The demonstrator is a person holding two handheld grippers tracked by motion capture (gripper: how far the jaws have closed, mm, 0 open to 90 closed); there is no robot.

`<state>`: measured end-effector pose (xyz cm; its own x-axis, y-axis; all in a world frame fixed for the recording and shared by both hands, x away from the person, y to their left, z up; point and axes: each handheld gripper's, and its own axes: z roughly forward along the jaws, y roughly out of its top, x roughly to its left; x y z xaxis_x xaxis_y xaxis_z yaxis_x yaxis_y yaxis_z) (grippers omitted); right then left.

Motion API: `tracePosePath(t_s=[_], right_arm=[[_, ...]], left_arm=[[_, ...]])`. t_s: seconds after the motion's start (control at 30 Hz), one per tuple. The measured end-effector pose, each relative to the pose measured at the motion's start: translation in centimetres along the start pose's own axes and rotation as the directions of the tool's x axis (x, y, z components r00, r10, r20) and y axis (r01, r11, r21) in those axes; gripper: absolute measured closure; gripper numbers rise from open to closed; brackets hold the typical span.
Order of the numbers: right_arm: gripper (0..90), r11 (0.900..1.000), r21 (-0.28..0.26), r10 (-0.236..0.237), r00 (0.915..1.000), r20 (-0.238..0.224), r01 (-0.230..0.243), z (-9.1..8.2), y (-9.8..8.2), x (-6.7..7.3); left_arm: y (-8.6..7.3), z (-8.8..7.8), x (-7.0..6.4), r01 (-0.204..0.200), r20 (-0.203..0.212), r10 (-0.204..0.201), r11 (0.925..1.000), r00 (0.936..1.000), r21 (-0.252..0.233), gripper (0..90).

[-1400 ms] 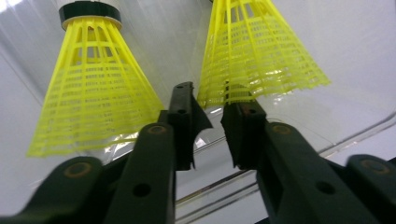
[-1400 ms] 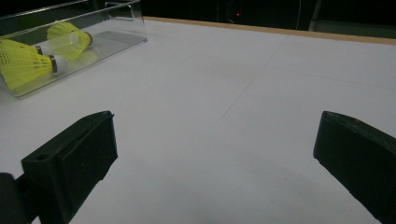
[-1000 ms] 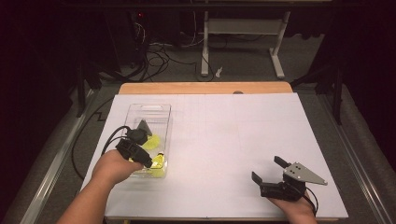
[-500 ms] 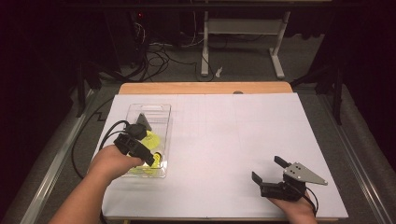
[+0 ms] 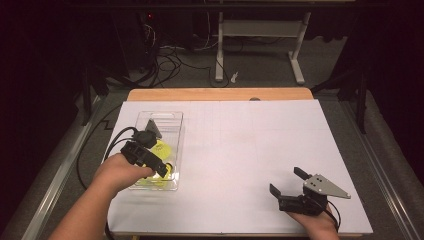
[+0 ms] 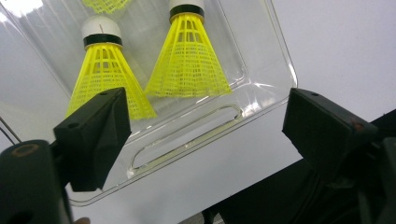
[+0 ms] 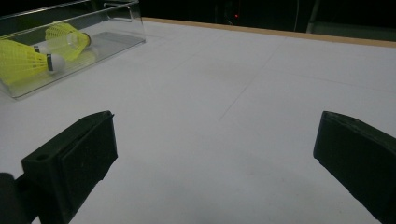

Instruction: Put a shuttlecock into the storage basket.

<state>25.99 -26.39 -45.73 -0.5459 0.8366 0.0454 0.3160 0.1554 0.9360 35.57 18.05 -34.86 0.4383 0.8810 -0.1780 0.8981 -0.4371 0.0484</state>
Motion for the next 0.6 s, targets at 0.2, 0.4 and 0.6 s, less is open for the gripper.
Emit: tracePosePath(t_s=[0.2, 0.4, 0.6], right_arm=[[0.2, 1.000, 0.000, 0.000, 1.0000, -0.001, 0.000, 0.0, 0.0, 0.0], [0.2, 1.000, -0.004, 0.004, 1.0000, 0.001, -0.004, -0.1, 0.0, -0.1], [0.2, 1.000, -0.003, -0.004, 1.0000, 0.003, 0.004, -0.2, 0.1, -0.1]], left_arm=[[0.4, 0.3, -0.1, 0.009, -0.022, -0.009, 0.9999, 0.9997, 0.014, 1.8], [0.7, 0.9, -0.2, 0.017, -0.028, -0.016, 0.9998, 0.9995, 0.011, 0.2], [-0.2, 1.3, 0.6, 0.015, 0.001, -0.015, 0.9971, 0.9999, -0.074, 1.0]])
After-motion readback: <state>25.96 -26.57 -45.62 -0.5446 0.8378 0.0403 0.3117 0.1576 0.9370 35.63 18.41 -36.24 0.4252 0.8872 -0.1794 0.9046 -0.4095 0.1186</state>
